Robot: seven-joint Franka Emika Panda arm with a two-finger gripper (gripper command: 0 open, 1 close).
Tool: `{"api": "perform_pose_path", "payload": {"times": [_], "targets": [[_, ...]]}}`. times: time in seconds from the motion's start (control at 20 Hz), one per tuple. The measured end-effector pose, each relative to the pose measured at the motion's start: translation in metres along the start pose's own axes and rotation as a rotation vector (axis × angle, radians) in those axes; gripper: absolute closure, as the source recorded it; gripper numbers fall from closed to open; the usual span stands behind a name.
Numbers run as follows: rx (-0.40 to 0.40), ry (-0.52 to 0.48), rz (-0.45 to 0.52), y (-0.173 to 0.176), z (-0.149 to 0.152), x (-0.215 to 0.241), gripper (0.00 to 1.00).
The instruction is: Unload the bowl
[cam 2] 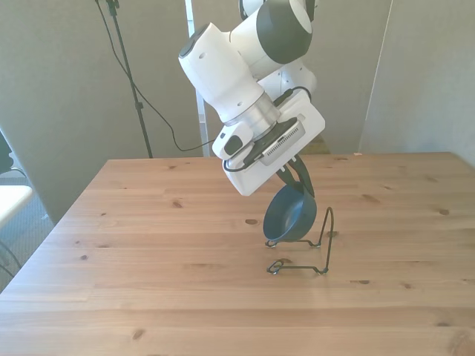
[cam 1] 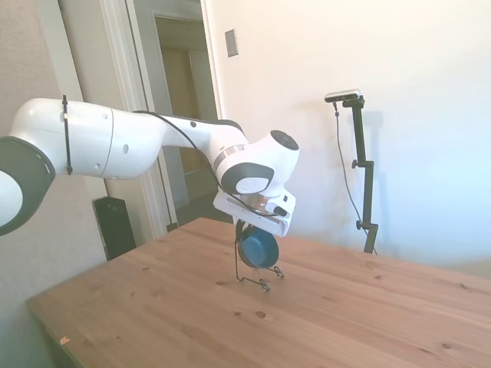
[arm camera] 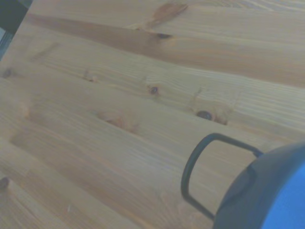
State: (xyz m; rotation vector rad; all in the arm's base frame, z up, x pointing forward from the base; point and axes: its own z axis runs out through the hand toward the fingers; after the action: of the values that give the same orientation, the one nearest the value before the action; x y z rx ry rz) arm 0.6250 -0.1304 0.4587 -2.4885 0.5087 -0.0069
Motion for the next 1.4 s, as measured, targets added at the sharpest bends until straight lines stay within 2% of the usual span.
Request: {"api": "perform_pose_path", "payload": {"times": [0.35,0.6,0.7,1.0,1.4], "targets": [[-0.005,0.062,-0.033,-0.004,-0.022,-0.080,1.00],[-0.025,0.047,-0.092,-0.005,-0.012,-0.138,1.00],[-0.056,0.049,-0.111,-0.001,0.000,-0.155,1.00],[-0.180,0.068,-0.133,0.000,0.064,-0.186,1.00],[-0.366,0.111,-0.033,0.003,0.107,-0.196,1.00]]}}
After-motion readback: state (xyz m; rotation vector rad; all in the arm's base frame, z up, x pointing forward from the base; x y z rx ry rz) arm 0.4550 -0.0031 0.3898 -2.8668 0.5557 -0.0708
